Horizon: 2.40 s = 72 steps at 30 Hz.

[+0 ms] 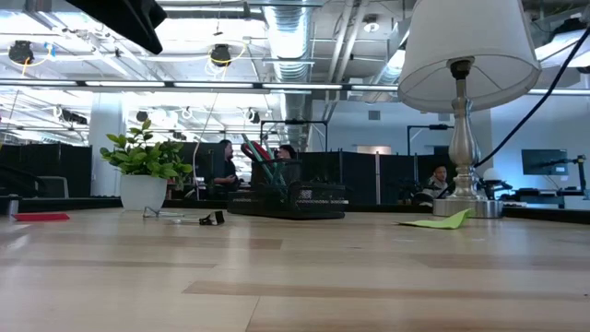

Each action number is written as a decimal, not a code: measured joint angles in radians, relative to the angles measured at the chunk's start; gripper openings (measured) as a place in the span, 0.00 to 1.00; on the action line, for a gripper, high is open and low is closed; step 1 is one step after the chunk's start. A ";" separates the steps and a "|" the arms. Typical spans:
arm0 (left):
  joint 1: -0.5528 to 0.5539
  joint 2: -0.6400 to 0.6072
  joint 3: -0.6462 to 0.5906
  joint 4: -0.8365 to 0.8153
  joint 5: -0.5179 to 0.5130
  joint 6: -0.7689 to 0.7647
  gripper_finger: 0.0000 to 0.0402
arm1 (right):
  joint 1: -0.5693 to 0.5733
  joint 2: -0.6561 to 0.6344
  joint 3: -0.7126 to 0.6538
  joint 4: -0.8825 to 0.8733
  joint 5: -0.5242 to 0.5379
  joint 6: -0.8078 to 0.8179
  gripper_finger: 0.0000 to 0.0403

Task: Pick and place office supplies into organizer
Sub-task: Put the violet pen into the desk organizer

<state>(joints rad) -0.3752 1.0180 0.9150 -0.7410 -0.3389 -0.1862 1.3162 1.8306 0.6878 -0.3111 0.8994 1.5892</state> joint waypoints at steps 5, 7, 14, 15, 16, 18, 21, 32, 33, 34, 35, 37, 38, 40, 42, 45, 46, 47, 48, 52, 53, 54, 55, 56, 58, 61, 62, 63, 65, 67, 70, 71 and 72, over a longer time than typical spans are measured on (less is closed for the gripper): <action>0.000 0.000 0.000 0.000 -0.002 -0.010 0.27 | 0.012 0.046 0.004 -0.011 -0.026 -0.014 0.20; 0.000 0.000 0.000 0.007 -0.002 -0.010 0.27 | 0.000 0.067 0.006 -0.013 -0.010 -0.006 0.20; 0.000 0.000 0.000 0.038 0.001 0.007 0.27 | -0.102 0.099 0.006 0.027 0.057 -0.057 0.18; 0.000 0.000 0.000 0.041 0.002 0.015 0.27 | -0.114 0.099 0.005 0.039 0.063 -0.081 0.17; 0.000 0.000 0.000 0.043 0.002 0.022 0.27 | -0.126 0.099 0.004 0.049 0.067 -0.103 0.15; 0.000 0.000 0.000 0.043 0.002 0.033 0.27 | -0.148 0.099 0.004 0.067 0.066 -0.124 0.11; 0.000 0.000 0.000 0.043 0.002 0.049 0.27 | -0.170 0.099 0.004 0.075 0.064 -0.125 0.07; 0.000 0.000 0.000 0.044 0.001 0.129 0.27 | -0.363 0.107 -0.003 0.157 0.106 -0.267 0.13; 0.000 0.000 0.000 0.044 0.001 0.136 0.27 | -0.402 0.107 -0.003 0.183 0.105 -0.298 0.13; 0.000 0.000 0.000 0.045 0.001 0.141 0.27 | -0.440 0.107 -0.003 0.211 0.101 -0.331 0.12; 0.000 0.000 0.000 0.045 0.001 0.145 0.27 | -0.476 0.108 -0.003 0.238 0.101 -0.361 0.11; 0.000 0.000 0.000 0.045 0.001 0.145 0.27 | -0.538 0.109 -0.005 0.294 0.102 -0.417 0.09; 0.000 0.000 0.000 0.044 0.001 0.146 0.27 | -0.566 0.110 -0.006 0.331 0.102 -0.450 0.09; 0.000 0.000 0.000 0.044 0.001 0.146 0.27 | -0.615 0.112 -0.008 0.413 0.101 -0.524 0.08; 0.000 0.000 0.000 0.044 0.001 0.149 0.27 | -0.657 0.114 -0.008 0.504 0.084 -0.600 0.10; 0.000 0.000 0.000 0.043 0.001 0.156 0.27 | -0.711 0.113 -0.007 0.608 0.053 -0.676 0.13; 0.000 0.000 0.000 0.043 0.001 0.156 0.27 | -0.725 0.112 -0.006 0.627 0.039 -0.694 0.14; 0.000 0.000 0.000 0.043 0.001 0.156 0.27 | -0.736 0.112 -0.006 0.639 0.022 -0.708 0.15; 0.000 0.000 0.000 0.042 0.000 0.156 0.27 | -0.745 0.112 -0.006 0.643 0.007 -0.715 0.15; 0.000 0.000 0.000 0.034 0.002 0.155 0.27 | -0.761 0.112 -0.005 0.646 -0.024 -0.716 0.16; 0.000 0.000 0.000 0.030 0.003 0.155 0.27 | -0.761 0.111 -0.005 0.646 -0.024 -0.718 0.16; 0.000 0.000 0.000 0.027 0.004 0.155 0.27 | -0.760 0.110 -0.004 0.647 -0.024 -0.720 0.16; 0.000 0.000 0.000 0.024 0.004 0.155 0.27 | -0.758 0.110 -0.004 0.648 -0.024 -0.724 0.16; 0.000 0.000 0.000 0.023 0.005 0.153 0.27 | -0.755 0.110 -0.004 0.648 -0.024 -0.725 0.16; 0.000 0.000 0.000 0.024 0.005 0.146 0.27 | -0.746 0.110 -0.004 0.650 -0.023 -0.725 0.16; 0.000 0.000 0.000 0.024 0.006 0.141 0.27 | -0.728 0.108 -0.003 0.654 -0.023 -0.725 0.16; 0.000 0.000 0.000 0.024 0.006 0.140 0.27 | -0.721 0.108 -0.003 0.652 -0.023 -0.725 0.17; 0.000 0.000 0.000 0.024 0.006 0.140 0.27 | -0.714 0.108 -0.003 0.643 -0.023 -0.724 0.17; 0.000 0.000 0.000 0.024 0.007 0.140 0.27 | -0.700 0.108 -0.002 0.608 -0.023 -0.708 0.16; 0.000 0.000 0.000 0.026 0.008 0.139 0.27 | -0.687 0.106 0.000 0.556 -0.021 -0.682 0.16; 0.000 0.000 0.000 0.048 0.009 0.139 0.27 | -0.675 0.102 0.005 0.479 -0.033 -0.647 0.14; 0.000 0.000 0.000 0.061 0.009 0.134 0.27 | -0.671 0.101 0.005 0.466 -0.034 -0.640 0.14; 0.000 0.000 0.001 0.072 0.009 0.125 0.27 | -0.669 0.101 0.005 0.459 -0.033 -0.639 0.14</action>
<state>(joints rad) -0.3753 1.0180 0.9156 -0.6694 -0.3298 -0.0610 0.6470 1.9320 0.6925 0.1477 0.8661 0.9500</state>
